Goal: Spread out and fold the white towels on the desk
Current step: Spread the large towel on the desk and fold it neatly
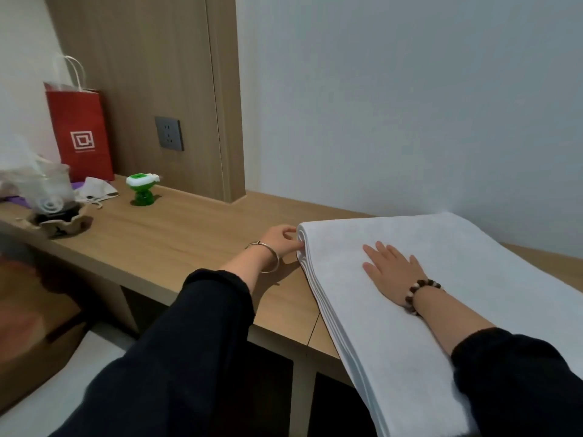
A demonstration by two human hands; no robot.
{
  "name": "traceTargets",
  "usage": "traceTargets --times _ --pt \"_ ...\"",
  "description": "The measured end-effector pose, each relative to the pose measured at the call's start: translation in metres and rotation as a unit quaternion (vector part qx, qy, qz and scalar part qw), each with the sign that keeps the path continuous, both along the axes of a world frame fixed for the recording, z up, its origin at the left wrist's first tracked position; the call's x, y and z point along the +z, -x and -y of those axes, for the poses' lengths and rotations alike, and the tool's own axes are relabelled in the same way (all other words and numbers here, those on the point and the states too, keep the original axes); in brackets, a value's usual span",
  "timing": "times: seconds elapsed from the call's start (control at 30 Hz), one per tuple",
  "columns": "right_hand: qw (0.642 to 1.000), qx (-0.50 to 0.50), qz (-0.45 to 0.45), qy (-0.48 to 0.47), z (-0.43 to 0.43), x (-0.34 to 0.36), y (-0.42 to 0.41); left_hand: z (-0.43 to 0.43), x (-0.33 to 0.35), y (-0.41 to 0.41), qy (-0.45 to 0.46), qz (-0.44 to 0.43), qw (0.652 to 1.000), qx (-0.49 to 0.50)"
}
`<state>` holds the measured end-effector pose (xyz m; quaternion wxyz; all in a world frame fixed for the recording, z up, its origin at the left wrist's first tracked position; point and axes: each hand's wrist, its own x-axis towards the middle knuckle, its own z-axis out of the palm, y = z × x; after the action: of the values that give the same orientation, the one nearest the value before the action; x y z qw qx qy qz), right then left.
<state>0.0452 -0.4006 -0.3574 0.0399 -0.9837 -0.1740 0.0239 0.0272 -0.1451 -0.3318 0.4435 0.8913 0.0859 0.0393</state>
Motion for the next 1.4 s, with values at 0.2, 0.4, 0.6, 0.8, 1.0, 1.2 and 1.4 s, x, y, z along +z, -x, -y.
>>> traceTargets --times 0.2,0.4,0.6,0.8,1.0,1.2,1.4 --pt "1.0 0.004 0.004 0.0 0.0 -0.001 -0.001 0.0 -0.012 -0.023 -0.029 0.046 0.998 -0.017" --pt "1.0 0.006 0.003 -0.01 0.003 -0.003 -0.001 -0.012 -0.014 -0.036 -0.016 0.022 1.0 0.002" --pt "1.0 0.003 0.004 -0.009 0.001 -0.003 -0.001 -0.024 -0.001 -0.04 0.274 -0.115 0.954 0.039" --pt "1.0 0.002 0.004 -0.015 0.0 -0.003 -0.001 0.003 0.019 -0.053 0.075 -0.223 0.972 -0.022" --pt "1.0 0.002 0.007 -0.017 0.001 -0.004 -0.002 -0.004 0.019 -0.062 0.02 -0.249 0.968 -0.033" --pt "1.0 0.002 0.003 -0.022 0.001 -0.003 0.0 -0.011 0.022 -0.068 0.09 -0.282 0.954 -0.053" --pt "1.0 0.0 0.002 -0.026 0.0 -0.001 0.002 -0.01 0.013 -0.061 0.272 -0.301 0.913 -0.046"
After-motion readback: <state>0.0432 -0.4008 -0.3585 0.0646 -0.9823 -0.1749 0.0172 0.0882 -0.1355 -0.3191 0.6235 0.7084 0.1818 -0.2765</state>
